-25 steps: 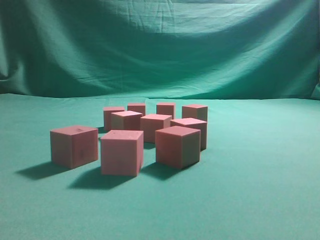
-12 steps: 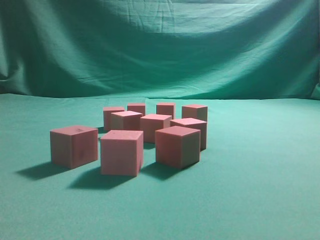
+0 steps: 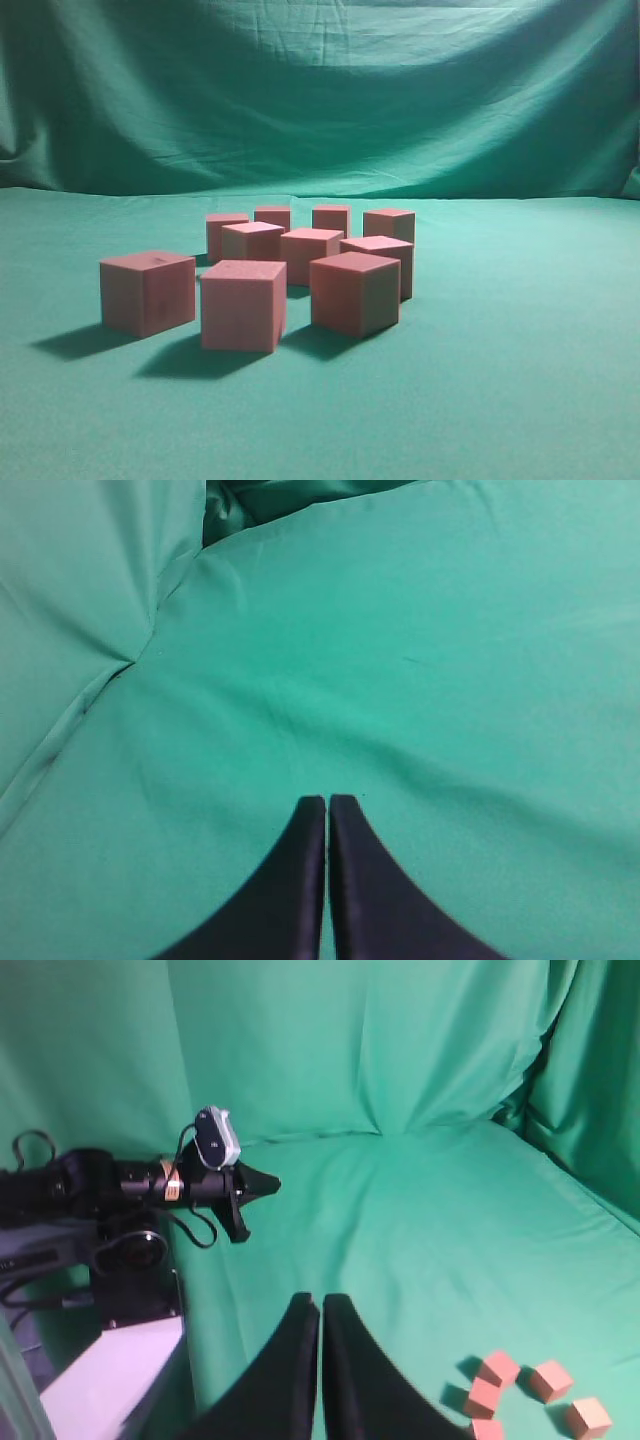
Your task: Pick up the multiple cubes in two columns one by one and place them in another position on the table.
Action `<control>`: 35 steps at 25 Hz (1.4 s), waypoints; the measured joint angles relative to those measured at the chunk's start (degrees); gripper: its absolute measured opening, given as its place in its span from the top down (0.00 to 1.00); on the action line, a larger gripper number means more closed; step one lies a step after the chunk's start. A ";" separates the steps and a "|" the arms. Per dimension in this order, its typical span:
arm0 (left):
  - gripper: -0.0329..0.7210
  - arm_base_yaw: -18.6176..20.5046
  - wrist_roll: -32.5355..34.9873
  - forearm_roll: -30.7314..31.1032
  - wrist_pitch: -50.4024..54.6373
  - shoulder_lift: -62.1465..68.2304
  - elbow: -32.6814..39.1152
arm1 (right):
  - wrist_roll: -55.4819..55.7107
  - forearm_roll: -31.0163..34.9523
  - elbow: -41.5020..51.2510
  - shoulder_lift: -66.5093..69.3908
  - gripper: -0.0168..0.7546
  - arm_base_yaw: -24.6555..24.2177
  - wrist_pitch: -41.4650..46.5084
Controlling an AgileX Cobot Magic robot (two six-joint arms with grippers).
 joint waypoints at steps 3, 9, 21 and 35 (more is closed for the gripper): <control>0.96 0.00 0.00 0.00 0.00 0.00 0.00 | -0.53 -0.09 2.78 -1.10 0.98 0.00 -0.01; 0.96 0.00 0.00 0.00 0.00 0.00 0.00 | 10.16 -6.49 6.39 -1.10 0.98 0.00 -0.24; 0.96 0.00 0.00 0.00 0.00 0.00 0.00 | 13.79 -12.06 21.10 -4.91 0.98 -10.16 -13.67; 0.96 0.00 0.00 0.00 0.00 0.00 0.00 | 13.77 -12.06 55.76 -23.56 0.98 -36.55 -36.72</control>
